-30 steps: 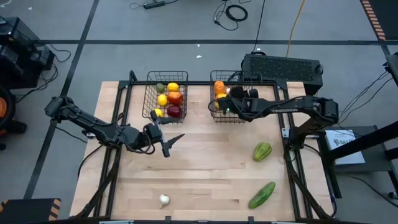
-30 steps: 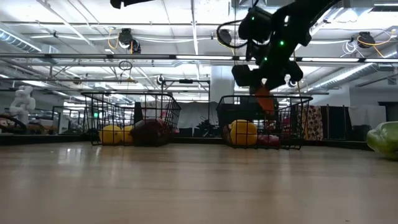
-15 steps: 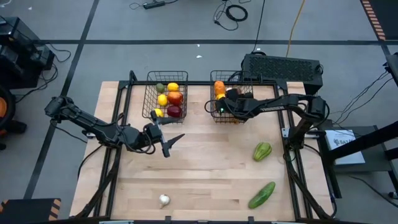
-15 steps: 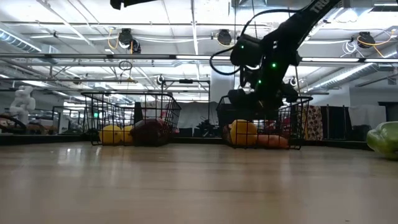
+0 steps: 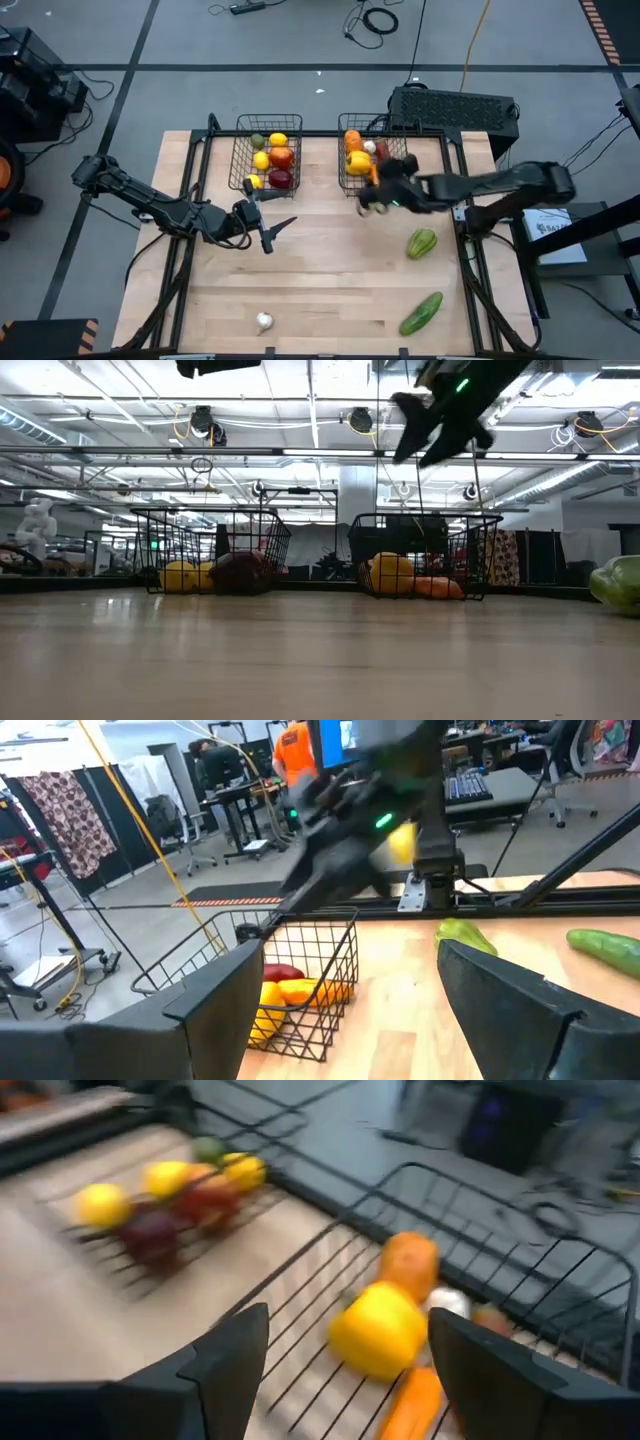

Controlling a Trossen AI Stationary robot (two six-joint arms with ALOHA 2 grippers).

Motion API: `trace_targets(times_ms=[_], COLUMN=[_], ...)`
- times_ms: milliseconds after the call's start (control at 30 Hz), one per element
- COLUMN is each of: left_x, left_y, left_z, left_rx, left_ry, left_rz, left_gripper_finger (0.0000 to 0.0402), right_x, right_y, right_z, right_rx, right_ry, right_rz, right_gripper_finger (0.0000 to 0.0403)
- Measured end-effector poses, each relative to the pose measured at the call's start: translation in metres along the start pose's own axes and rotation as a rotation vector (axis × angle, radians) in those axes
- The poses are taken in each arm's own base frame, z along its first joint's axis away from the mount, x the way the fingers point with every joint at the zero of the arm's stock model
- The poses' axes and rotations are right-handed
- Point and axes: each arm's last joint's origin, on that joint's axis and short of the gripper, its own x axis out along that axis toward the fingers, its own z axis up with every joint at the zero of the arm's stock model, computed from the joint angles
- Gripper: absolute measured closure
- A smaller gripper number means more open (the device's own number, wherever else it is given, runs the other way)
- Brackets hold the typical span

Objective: Sort produce into baskets
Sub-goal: Put the green cucumber into the right mesh basket

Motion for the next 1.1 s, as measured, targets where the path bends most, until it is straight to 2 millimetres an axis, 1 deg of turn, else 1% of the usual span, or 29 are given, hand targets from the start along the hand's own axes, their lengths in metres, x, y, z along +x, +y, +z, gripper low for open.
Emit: trace_targets(times_ms=[100, 167, 233, 300, 433, 533, 633, 700, 833, 967, 1100], left_x=[0.0, 0.0, 0.0, 0.0, 0.0, 0.0, 0.0, 0.0, -0.001, -0.003, -0.005], left_y=[0.0, 0.0, 0.0, 0.0, 0.0, 0.0, 0.0, 0.0, -0.001, -0.004, -0.006], left_z=[0.0, 0.0, 0.0, 0.0, 0.0, 0.0, 0.0, 0.0, 0.001, 0.001, 0.002], left_rx=[0.002, 0.002, 0.002, 0.002, 0.001, -0.003, -0.009, -0.01, -0.011, -0.011, -0.013], left_ry=[0.0, 0.0, -0.001, -0.001, -0.002, -0.003, -0.004, -0.003, -0.006, -0.008, -0.013], left_rz=[0.0, 0.0, 0.0, 0.0, 0.0, 0.001, 0.001, 0.0, -0.006, -0.018, -0.029], left_gripper_finger=[0.0096, 0.0096, 0.0096, 0.0096, 0.0096, 0.0096, 0.0096, 0.0096, 0.0096, 0.0096, 0.0096], right_x=[-0.041, -0.063, -0.08, -0.09, -0.1, -0.105, -0.113, -0.116, -0.126, -0.137, -0.146], right_y=[-0.001, -0.002, -0.004, -0.005, -0.005, -0.006, -0.001, 0.0, 0.002, 0.007, 0.013], right_z=[-0.007, -0.014, -0.021, -0.03, -0.05, -0.063, -0.071, -0.074, -0.08, -0.092, -0.107], right_rx=[0.014, 0.023, 0.049, 0.058, 0.016, -0.088, -0.133, -0.123, -0.075, -0.147, -0.24], right_ry=[0.019, 0.047, 0.102, 0.181, 0.375, 0.496, 0.659, 0.74, 0.784, 0.812, 0.891], right_rz=[0.1, 0.16, 0.223, 0.267, 0.286, 0.287, 0.379, 0.419, 0.423, 0.446, 0.468], right_gripper_finger=[0.0138, 0.0138, 0.0138, 0.0138, 0.0138, 0.0138, 0.0138, 0.0138, 0.0138, 0.0138, 0.0138])
